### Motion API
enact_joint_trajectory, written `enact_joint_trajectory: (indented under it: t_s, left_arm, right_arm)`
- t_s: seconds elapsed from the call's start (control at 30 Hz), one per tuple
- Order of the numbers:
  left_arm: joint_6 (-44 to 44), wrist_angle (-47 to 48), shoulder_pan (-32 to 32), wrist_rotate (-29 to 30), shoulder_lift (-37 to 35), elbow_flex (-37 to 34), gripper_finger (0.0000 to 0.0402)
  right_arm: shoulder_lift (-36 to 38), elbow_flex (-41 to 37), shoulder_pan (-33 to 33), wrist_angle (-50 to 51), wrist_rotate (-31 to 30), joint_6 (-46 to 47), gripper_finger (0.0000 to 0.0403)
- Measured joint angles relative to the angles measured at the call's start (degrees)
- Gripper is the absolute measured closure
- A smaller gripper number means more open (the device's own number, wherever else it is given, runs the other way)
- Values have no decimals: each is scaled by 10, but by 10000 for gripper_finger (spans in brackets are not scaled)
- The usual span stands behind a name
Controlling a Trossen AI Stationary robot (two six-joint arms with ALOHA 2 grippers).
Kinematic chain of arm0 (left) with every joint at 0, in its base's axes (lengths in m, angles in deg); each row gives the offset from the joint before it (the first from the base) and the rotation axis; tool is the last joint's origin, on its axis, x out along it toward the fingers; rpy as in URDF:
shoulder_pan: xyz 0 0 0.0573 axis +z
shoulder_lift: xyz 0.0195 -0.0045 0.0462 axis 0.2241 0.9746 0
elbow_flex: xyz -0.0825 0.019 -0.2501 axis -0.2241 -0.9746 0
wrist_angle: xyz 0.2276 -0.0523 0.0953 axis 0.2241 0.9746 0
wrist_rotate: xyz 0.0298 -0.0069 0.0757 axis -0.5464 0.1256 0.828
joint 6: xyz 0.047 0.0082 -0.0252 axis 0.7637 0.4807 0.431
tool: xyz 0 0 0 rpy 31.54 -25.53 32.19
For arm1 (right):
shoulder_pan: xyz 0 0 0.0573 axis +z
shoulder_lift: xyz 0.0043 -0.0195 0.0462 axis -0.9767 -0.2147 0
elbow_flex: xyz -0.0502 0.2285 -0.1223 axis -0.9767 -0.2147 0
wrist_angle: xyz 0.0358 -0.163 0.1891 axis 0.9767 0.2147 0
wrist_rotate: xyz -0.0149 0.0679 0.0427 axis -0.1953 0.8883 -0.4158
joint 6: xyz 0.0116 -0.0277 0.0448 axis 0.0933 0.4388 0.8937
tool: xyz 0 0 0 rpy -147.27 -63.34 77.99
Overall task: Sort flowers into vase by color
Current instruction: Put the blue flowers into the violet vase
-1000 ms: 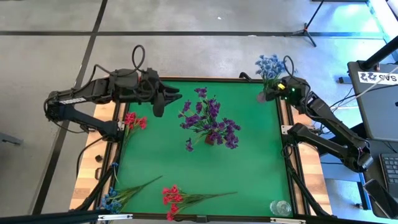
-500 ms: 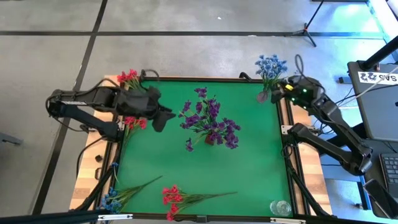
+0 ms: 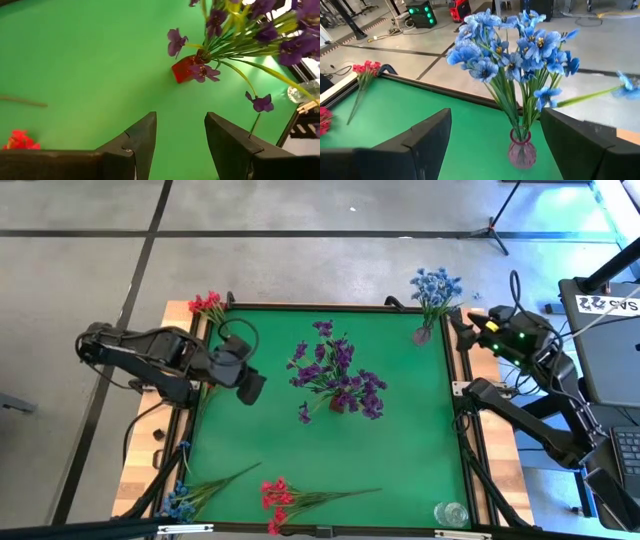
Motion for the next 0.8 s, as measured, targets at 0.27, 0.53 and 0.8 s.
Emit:
enact_joint_trajectory:
  t_s: [0.27,0.53,0.8]
  left_arm:
    - [-68,78,-49,5,0,0,237]
    - [-128,91,-84,23,0,-23,237]
    - [-230,58,-121,-24,0,-149,237]
  right_arm:
    - [0,52,0,41,28,5,97]
    - [0,134,0,74,27,10,97]
    - [0,162,0,86,34,35,97]
